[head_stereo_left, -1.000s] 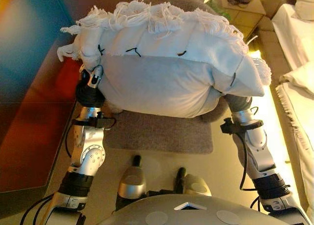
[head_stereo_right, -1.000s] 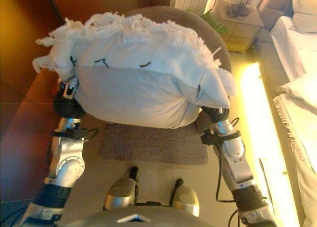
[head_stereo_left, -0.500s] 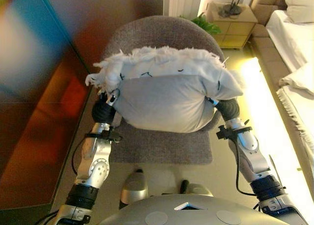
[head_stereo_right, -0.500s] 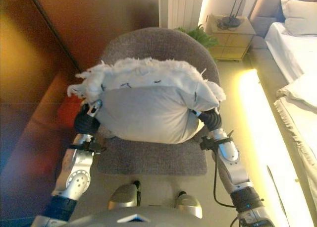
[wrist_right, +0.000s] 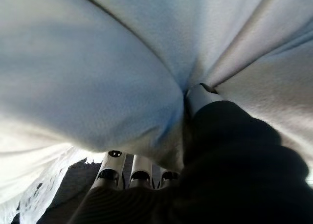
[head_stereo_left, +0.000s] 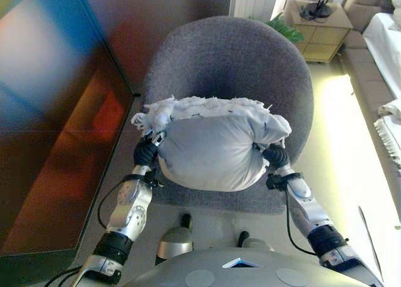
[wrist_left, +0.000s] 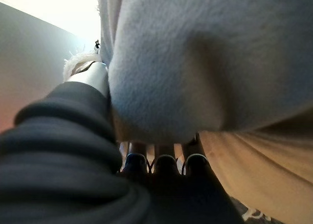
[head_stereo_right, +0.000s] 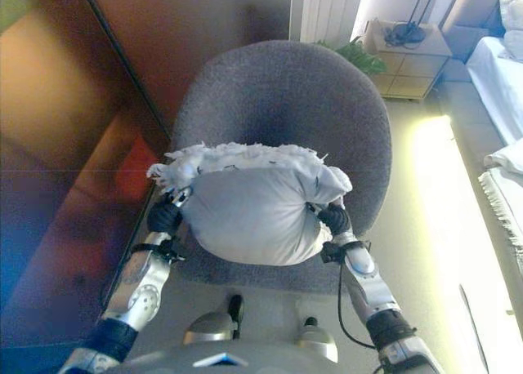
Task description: Pick up the cushion and take it to the sofa
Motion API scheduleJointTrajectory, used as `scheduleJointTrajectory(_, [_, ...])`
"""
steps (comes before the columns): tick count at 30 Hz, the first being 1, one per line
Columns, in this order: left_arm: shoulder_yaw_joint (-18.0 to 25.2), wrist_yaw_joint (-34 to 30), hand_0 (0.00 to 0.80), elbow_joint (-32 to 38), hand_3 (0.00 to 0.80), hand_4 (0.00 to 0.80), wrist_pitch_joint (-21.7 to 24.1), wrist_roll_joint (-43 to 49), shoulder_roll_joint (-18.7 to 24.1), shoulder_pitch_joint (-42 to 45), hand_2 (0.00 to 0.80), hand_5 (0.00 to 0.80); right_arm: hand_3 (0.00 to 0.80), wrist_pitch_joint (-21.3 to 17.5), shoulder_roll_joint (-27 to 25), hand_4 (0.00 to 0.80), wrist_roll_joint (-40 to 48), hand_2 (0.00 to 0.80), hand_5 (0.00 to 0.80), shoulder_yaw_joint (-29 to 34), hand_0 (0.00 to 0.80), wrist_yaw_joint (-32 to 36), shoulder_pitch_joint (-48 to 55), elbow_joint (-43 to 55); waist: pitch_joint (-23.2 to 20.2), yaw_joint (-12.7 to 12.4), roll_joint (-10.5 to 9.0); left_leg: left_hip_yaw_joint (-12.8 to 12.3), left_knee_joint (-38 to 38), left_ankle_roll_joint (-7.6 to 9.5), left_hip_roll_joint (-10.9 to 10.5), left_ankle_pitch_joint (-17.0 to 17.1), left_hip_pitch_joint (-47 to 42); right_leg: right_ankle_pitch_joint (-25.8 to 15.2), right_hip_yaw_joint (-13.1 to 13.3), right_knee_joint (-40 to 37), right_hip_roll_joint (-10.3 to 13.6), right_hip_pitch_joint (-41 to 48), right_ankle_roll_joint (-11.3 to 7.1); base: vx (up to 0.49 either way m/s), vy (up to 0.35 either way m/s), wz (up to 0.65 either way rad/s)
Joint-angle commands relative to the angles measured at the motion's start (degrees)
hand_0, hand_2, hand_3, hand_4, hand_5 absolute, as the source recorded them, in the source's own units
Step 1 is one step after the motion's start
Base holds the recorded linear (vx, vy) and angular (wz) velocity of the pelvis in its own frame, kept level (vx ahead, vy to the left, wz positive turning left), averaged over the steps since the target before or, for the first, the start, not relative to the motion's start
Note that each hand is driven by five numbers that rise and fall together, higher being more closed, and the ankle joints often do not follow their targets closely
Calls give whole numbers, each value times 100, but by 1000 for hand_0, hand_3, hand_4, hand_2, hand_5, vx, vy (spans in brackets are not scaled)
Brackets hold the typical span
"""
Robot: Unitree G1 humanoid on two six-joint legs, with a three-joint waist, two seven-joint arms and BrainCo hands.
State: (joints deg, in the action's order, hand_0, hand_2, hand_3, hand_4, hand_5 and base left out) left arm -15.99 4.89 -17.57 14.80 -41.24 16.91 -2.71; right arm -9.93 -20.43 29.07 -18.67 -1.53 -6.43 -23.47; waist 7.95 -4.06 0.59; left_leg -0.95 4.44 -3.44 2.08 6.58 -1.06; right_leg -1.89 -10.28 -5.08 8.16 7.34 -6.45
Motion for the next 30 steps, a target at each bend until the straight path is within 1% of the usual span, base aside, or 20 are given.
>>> scheduleJointTrajectory(1, [-702, -53, 800, -60, 800, 800, 138, 444, -438, -1673, 800, 800, 800, -281, 465, 800, 535, 800, 800, -269, 800, -156, -1867, 48, 293, -90, -266, 38, -544, -170, 176, -646, 35, -324, -119, 64, 225, -390, -42, -137, 1, 9])
scheduleJointTrajectory(4, [-802, 200, 800, -425, 800, 800, 231, 504, -630, -2203, 800, 800, 800, -169, 609, 800, 631, 800, 800, -396, 800, -406, -2618, -443, 485, -84, -217, 90, -548, -162, 146, -649, 140, -315, -111, 79, 251, -483, -51, -136, 26, 6])
scheduleJointTrajectory(8, [-900, 299, 800, -935, 800, 800, 386, 677, -821, -2774, 800, 800, 800, -130, 667, 800, 685, 800, 800, -498, 800, -646, -3224, -871, 713, -50, -159, 155, -579, -171, 122, -643, 296, -311, -88, 99, 279, -605, -60, -109, 23, 5])
scheduleJointTrajectory(9, [-915, 301, 800, -1108, 800, 800, 470, 716, -845, -2910, 800, 800, 800, -119, 648, 800, 704, 800, 800, -487, 800, -629, -3345, -984, 759, -36, -145, 160, -588, -178, 122, -639, 329, -312, -82, 104, 284, -633, -62, -105, 32, 2])
scheduleJointTrajectory(10, [-918, 264, 800, -1475, 800, 800, 635, 729, -892, -3208, 800, 800, 800, -81, 608, 800, 730, 800, 800, -508, 800, -629, -3596, -1194, 834, -7, -119, 177, -601, -192, 115, -626, 397, -318, -65, 114, 286, -695, -66, -110, 36, 3])
scheduleJointTrajectory(13, [-896, 314, 800, -2106, 800, 800, 792, 685, -940, -3813, 800, 800, 800, -75, 534, 800, 741, 800, 800, -511, 800, -562, -4098, -1702, 980, 46, -84, 205, -632, -216, 102, -612, 519, -324, -23, 133, 289, -813, -72, -92, 32, 3])
scheduleJointTrajectory(16, [-899, 367, 800, -2663, 800, 800, 921, 408, -912, -4466, 800, 800, 800, -119, 501, 800, 731, 800, 800, -524, 800, -457, -4662, -2330, 1119, 97, -64, 214, -652, -238, 99, -574, 697, -348, 47, 148, 282, -993, -74, -101, 26, 2])
scheduleJointTrajectory(19, [-894, 465, 800, -3129, 800, 800, 837, 391, -922, -4972, 800, 800, 800, -21, 510, 800, 797, 800, 800, -506, 800, -297, -5143, -2856, 1237, 140, -42, 194, -620, -245, 100, -518, 821, -388, 117, 157, 268, -1152, -80, -75, 33, 0])
scheduleJointTrajectory(23, [-808, 480, 800, -3899, 800, 800, 497, 165, -892, -5608, 800, 800, 800, 641, 456, 800, 1023, 800, 800, -458, 800, 91, -5766, -3756, 1415, 205, -31, 159, -617, -254, 96, -432, 1031, -462, 236, 237, 273, -1444, -100, -63, 46, 0])
scheduleJointTrajectory(24, [-789, 561, 800, -4084, 800, 800, 303, -17, -906, -5732, 800, 800, 800, 867, 406, 800, 1160, 800, 800, -512, 800, 371, -5915, -4007, 1475, 216, -28, 151, -612, -255, 98, -403, 1089, -493, 265, 265, 276, -1539, -112, -38, 38, -3])
scheduleJointTrajectory(25, [-757, 589, 800, -4207, 800, 800, 121, -142, -874, -5808, 800, 800, 800, 1031, 386, 800, 1187, 800, 800, -510, 800, 476, -5991, -4170, 1508, 222, -29, 137, -616, -253, 98, -392, 1123, -499, 279, 297, 277, -1596, -117, -21, 33, -2])
scheduleJointTrajectory(26, [-711, 578, 800, -4473, 800, 800, -63, -257, -798, -5904, 800, 800, 800, 1175, 369, 800, 1075, 800, 800, -489, 800, 532, -6063, -4443, 1553, 235, -45, 118, -641, -246, 94, -382, 1168, -501, 302, 356, 276, -1674, -117, 0, 0, 0])
scheduleJointTrajectory(27, [-720, 650, 800, -4655, 800, 800, -49, -241, -778, -6010, 800, 800, 800, 1240, 373, 800, 1100, 800, 800, -538, 800, 543, -6136, -4569, 1591, 250, -56, 106, -668, -247, 97, -373, 1214, -521, 324, 401, 281, -1750, -125, 0, 0, 0])
scheduleJointTrajectory(29, [-742, 877, 800, -4884, 800, 800, -208, -259, -689, -6222, 800, 800, 800, 1451, 320, 800, 1262, 800, 800, -558, 800, 473, -6310, -4751, 1671, 264, -85, 95, -701, -245, 92, -354, 1314, -539, 361, 467, 279, -1881, -131, 0, 0, 0])
scheduleJointTrajectory(30, [-730, 888, 800, -4955, 800, 800, -238, -287, -647, -6291, 800, 800, 800, 1442, 305, 800, 1178, 800, 800, -556, 800, 425, -6374, -4779, 1709, 278, -93, 83, -705, -238, 88, -344, 1344, -545, 384, 496, 274, -1938, -134, 0, 0, 0])
